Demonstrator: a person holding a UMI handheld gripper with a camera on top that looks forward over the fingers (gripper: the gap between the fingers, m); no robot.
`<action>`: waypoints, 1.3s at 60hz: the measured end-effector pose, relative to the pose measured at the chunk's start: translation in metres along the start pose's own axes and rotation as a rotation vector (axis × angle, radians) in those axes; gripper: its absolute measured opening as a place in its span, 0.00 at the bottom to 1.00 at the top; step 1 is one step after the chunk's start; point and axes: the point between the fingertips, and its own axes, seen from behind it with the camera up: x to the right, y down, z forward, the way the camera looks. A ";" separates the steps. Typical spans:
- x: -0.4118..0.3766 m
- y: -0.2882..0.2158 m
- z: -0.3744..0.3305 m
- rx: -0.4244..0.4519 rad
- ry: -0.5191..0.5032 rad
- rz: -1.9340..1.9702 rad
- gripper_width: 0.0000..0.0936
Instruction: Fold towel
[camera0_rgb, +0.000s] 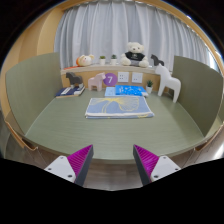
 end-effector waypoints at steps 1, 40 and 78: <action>-0.007 -0.002 0.009 -0.004 -0.006 -0.004 0.86; -0.114 -0.115 0.303 -0.123 0.006 -0.088 0.71; -0.028 -0.206 0.255 -0.048 0.023 -0.134 0.05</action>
